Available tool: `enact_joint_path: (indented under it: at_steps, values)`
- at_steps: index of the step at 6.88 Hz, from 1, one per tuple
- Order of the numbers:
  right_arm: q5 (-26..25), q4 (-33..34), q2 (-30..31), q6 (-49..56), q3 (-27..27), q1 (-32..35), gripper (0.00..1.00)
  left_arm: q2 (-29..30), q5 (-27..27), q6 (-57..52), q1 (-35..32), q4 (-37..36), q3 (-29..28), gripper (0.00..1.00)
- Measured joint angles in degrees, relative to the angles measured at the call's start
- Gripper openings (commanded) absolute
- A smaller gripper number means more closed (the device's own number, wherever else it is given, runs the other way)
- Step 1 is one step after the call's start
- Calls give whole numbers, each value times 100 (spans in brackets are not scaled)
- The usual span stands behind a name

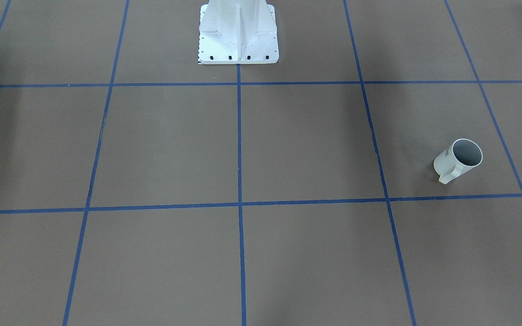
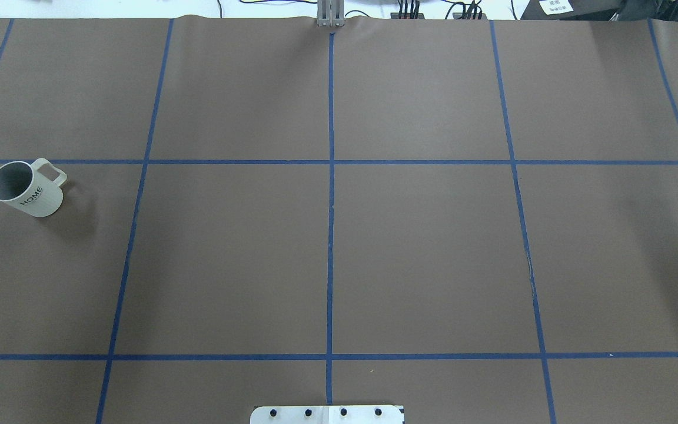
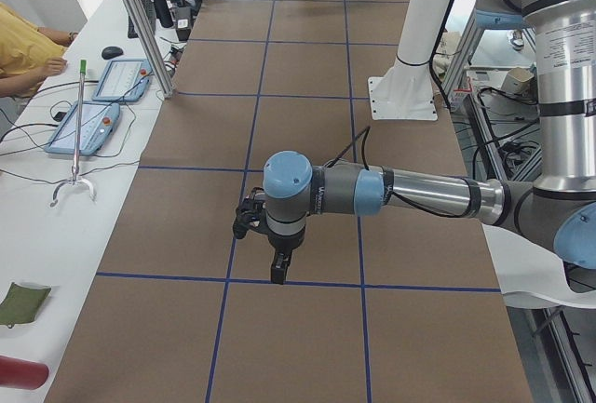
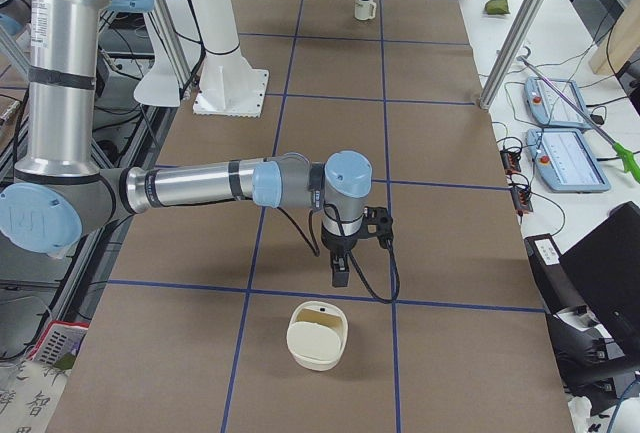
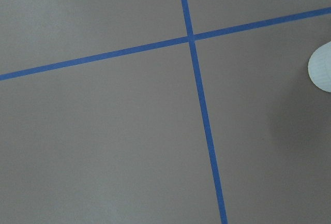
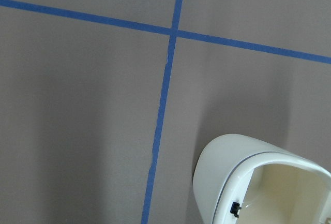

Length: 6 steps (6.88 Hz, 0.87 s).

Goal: Left arm hands cup to right arm to dump lemon

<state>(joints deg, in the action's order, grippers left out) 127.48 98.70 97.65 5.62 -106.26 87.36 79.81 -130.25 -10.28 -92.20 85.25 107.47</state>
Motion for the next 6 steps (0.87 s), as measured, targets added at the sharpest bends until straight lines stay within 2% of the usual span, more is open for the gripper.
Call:
enact_joint_path:
  at_steps: [3,6]
  values:
    - [4,-6,-19,-2,-18,0,100,-6,-164,19,2,74,6,100]
    - [18,-10,-125,-17,-307,0,100,54,-215,52,8,156,50,100]
